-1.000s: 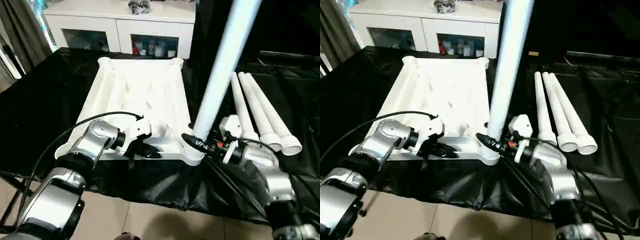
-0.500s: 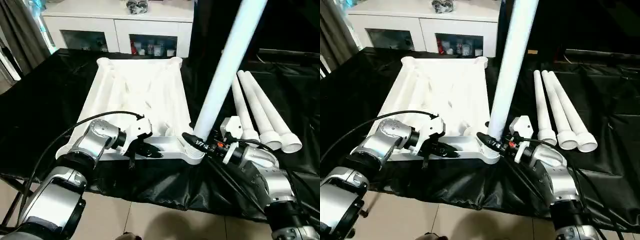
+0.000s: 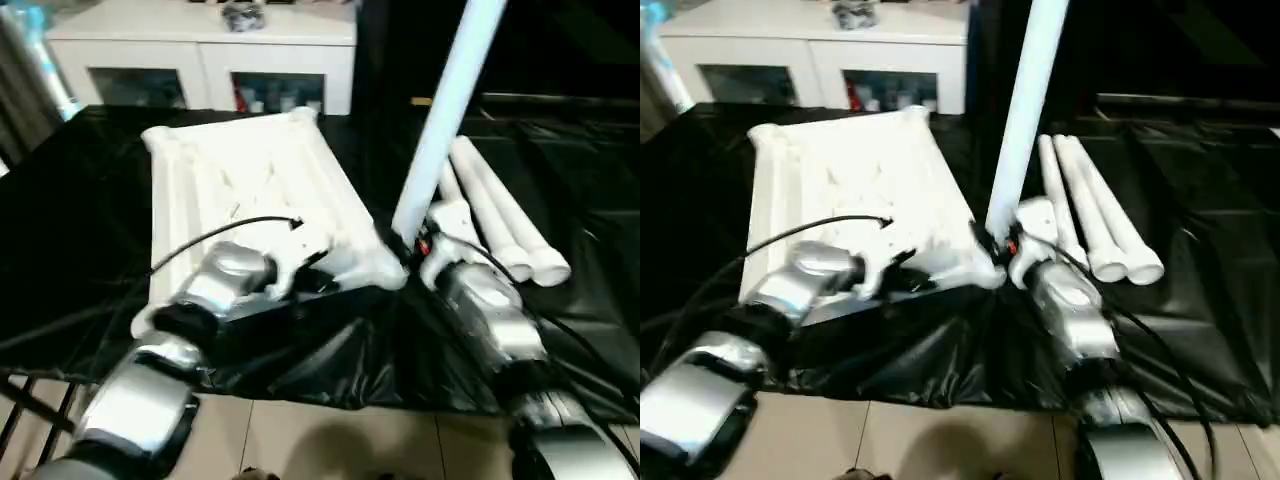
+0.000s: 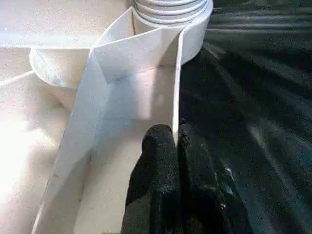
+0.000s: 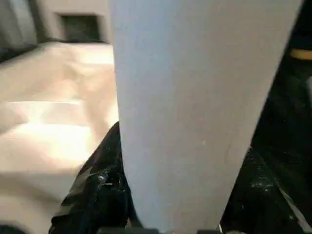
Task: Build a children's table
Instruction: Insert table leg to table base
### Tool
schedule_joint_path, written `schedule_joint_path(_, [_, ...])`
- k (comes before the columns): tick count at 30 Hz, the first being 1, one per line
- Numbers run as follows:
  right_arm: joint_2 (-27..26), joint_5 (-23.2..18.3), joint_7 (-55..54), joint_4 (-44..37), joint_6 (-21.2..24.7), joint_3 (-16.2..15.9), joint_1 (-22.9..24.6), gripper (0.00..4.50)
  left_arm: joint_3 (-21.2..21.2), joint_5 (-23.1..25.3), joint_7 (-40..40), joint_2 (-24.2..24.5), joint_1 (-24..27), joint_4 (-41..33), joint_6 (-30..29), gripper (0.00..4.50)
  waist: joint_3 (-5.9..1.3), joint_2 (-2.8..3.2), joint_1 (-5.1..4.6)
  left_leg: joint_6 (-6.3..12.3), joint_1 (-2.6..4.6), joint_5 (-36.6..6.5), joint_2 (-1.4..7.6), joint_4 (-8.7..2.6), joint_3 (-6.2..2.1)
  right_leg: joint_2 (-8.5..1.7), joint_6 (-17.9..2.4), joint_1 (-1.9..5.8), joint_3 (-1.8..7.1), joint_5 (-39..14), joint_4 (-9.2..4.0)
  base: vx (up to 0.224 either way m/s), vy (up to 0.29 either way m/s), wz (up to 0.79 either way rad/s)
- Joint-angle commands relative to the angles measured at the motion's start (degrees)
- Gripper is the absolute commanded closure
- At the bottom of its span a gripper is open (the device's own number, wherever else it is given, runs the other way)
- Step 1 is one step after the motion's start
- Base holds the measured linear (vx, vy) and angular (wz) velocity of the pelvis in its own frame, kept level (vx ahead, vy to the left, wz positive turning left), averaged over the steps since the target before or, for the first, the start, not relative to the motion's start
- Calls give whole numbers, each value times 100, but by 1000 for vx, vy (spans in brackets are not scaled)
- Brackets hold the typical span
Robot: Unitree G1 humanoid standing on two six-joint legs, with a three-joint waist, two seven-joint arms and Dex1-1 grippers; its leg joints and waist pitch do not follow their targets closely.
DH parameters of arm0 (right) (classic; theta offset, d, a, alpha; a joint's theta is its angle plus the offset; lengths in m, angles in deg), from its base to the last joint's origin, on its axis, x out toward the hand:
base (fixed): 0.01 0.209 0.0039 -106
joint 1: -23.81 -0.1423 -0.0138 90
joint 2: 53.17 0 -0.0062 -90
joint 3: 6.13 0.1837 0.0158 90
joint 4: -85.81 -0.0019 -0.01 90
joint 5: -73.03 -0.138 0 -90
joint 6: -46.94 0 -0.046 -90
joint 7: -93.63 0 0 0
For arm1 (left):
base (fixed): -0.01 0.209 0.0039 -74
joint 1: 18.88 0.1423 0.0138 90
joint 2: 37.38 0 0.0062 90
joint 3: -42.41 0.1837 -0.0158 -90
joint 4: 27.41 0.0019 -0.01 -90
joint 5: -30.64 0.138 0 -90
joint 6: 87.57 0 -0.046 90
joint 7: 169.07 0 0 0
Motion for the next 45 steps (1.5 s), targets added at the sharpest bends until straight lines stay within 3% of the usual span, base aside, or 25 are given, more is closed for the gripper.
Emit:
schedule_joint_path(1, [-166, 179, -183, 667, 514, -174, 280, 262, -148, 10, 581, -128, -351, -250, 7, 450, -228, 25, -93, -485, 385, -4564, 351, -630, -320, -296, -621, -5, -23, -3292, -548, 0, 0, 0])
schedule_joint_path(3, [-222, 231, -286, 790, 507, -188, 159, 262, -96, 108, 782, -215, -368, -257, -102, 450, -225, 29, -115, -474, 350, -4587, 369, -688, -330, -303, -593, 56, -45, -3214, -539, 0, 0, 0])
schedule_joint_path(5, [-343, 284, -454, 1002, 472, -151, -36, 262, 1, 283, 1065, -303, -409, -210, -211, 450, -205, 5, -149, -435, 446, -4731, 355, -691, -295, -278, -529, 34, -169, -3318, -620, 0, 0, 0])
schedule_joint_path(7, [-369, 299, -464, 1043, 457, -147, -57, 262, 7, 292, 1076, -312, -402, -223, -222, 450, -179, 21, -145, -416, 387, -4884, 397, -819, -269, -223, -429, 148, -281, -3272, -566, 0, 0, 0])
schedule_joint_path(8, [-383, 286, -444, 1040, 460, -140, -51, 262, 21, 303, 1062, -304, -399, -233, -216, 450, -161, 58, -66, -496, 180, -5115, 505, -1104, -214, -150, -503, 367, -240, -2860, -135, 0, 0, 0])
schedule_joint_path(9, [-398, 282, -464, 1073, 447, -129, -62, 262, 30, 305, 1073, -299, -401, -232, -219, 450, -179, 73, 23, -555, 83, -5184, 565, -1289, -138, -99, -594, 490, -176, -2408, 187, -47, -54, 12])
schedule_joint_path(10, [-410, 280, -477, 1097, 435, -124, -69, 262, 35, 307, 1082, -292, -402, -229, -219, 450, -215, -27, 171, -585, 87, -4969, 568, -1454, 79, -51, -665, 482, -24, -1753, 516, -4, -113, 21])
schedule_joint_path(11, [-459, 235, -503, 1188, 408, -67, -112, 262, 36, 329, 1091, -282, -404, -217, -213, 450, -251, -417, 166, -522, 788, -3648, 153, -374, 87, -396, -380, -363, 163, -4060, -617, -4, -113, 21])
schedule_joint_path(12, [-465, 231, -509, 1201, 404, -60, -119, 262, 35, 334, 1093, -282, -403, -217, -213, 450, -249, -497, 171, -209, 956, -2504, -4, 305, 59, -656, -232, -595, 207, -5192, -948, 70, -124, -1])
schedule_joint_path(13, [-480, 223, -522, 1236, 394, -43, -137, 262, 33, 345, 1094, -282, -401, -219, -212, 450, -233, -383, 281, 212, 122, -1006, 97, 86, -245, -1007, -334, 277, 582, -5192, -652, 110, -37, -39])
schedule_joint_path(14, [-498, 243, -546, 1307, 376, -38, -179, 262, 36, 360, 1045, -264, -385, -245, -196, 450, -282, -211, 397, 42, 6, -770, 240, -327, -386, -735, -386, 396, 298, -4223, -435, 110, -37, -39])
schedule_joint_path(15, [-498, 243, -546, 1307, 376, -38, -179, 262, 36, 360, 1045, -264, -385, -245, -196, 450, -305, -210, 380, 4, 185, -1158, 319, -458, -334, -503, -482, 192, 211, -3492, -410, 75, -3, -16])
schedule_joint_path(16, [-515, 244, -539, 1348, 375, -29, -215, 262, 27, 360, 1017, -240, -368, -267, -199, 450, -301, -146, 260, -158, 315, -1844, 379, -493, -307, -308, -941, 91, 165, -2181, -266, 0, 0, 0])
schedule_joint_path(17, [-515, 259, -538, 1360, 376, -38, -228, 262, 33, 366, 991, -225, -361, -269, -180, 450, -309, -120, 212, -233, 296, -2295, 384, -548, -289, -302, -1248, 170, 145, -1551, -216, 0, 0, 0])
schedule_joint_path(18, [-520, 288, -546, 1408, 358, -25, -255, 262, 38, 375, 981, -216, -350, -283, -181, 450, -295, -151, 176, -222, 267, -2449, 365, -558, -275, -300, -1273, 196, 133, -1559, -231, 0, 0, 0])
schedule_joint_path(20, [-520, 327, -552, 1461, 366, -11, -295, 262, 37, 375, 968, -203, -332, -315, -190, 450, -265, -165, 107, -166, 347, -2916, 308, -524, -253, -329, -1071, 146, 84, -2558, -390, 0, 0, 0])
schedule_joint_path(23, [-514, 314, -475, 1487, 388, 18, -332, 262, 21, 330, 828, -181, -313, -359, -156, 450, -253, -192, 108, -92, 337, -2794, 297, -518, -268, -366, -744, 128, 70, -3223, -481, 0, 0, 0])
schedule_joint_path(25, [-507, 297, -395, 1497, 354, 45, -357, 262, 12, 311, 742, -165, -297, -394, -143, 450, -269, -184, 115, -69, 338, -2679, 307, -531, -269, -373, -695, 142, 63, -3209, -503, 0, 0, 0])
schedule_joint_path(27, [-491, 322, -314, 1487, 298, 19, -372, 262, -11, 264, 664, -154, -280, -428, -125, 450, -292, -208, 119, -35, 289, -2429, 329, -567, -263, -370, -766, 195, 71, -2836, -478, 0, 0, 0])
schedule_joint_path(29, [-481, 312, -231, 1467, 253, 17, -383, 206, -32, 227, 612, -147, -272, -458, -125, 450, -289, -190, 138, -29, 294, -2301, 348, -571, -241, -374, -949, 178, 99, -2470, -440, 0, 0, 0])
schedule_joint_path(34, [-438, 271, -72, 1530, 230, 114, -507, 164, 23, 163, 272, -32, -184, -673, -47, 450, -333, -210, 144, 28, 224, -1872, 374, -562, -220, -380, -1298, 249, 138, -1735, -312, 0, 0, 0])
schedule_joint_path(37, [-404, 254, 24, 1523, 182, 148, -555, 136, 40, 140, 134, 38, -119, -788, -60, 450, -322, -207, 147, 33, 256, -1943, 368, -534, -187, -386, -1312, 205, 142, -1988, -347, 0, 0, 0])
schedule_joint_path(40, [-349, 249, 209, 1472, 117, 148, -572, 114, 52, 124, -30, 130, -36, -934, -64, 450, -335, -215, 154, 73, 230, -1710, 373, -523, -171, -379, -1385, 217, 148, -1797, -317, 0, 0, 0])
schedule_joint_path(41, [-327, 251, 292, 1449, 77, 142, -569, 103, 49, 121, -65, 156, -17, -964, -62, 450, -348, -209, 162, 77, 260, -1709, 381, -507, -159, -379, -1437, 197, 154, -1786, -317, 0, 0, 0])
schedule_joint_path(45, [-227, 280, 786, 1328, -77, 57, -514, 64, 83, 27, -401, 308, 98, -1127, 20, 450, -391, -209, 176, 205, 205, -1248, 371, -461, -127, -361, -1649, 237, 154, -1111, -213, 0, 0, 0])
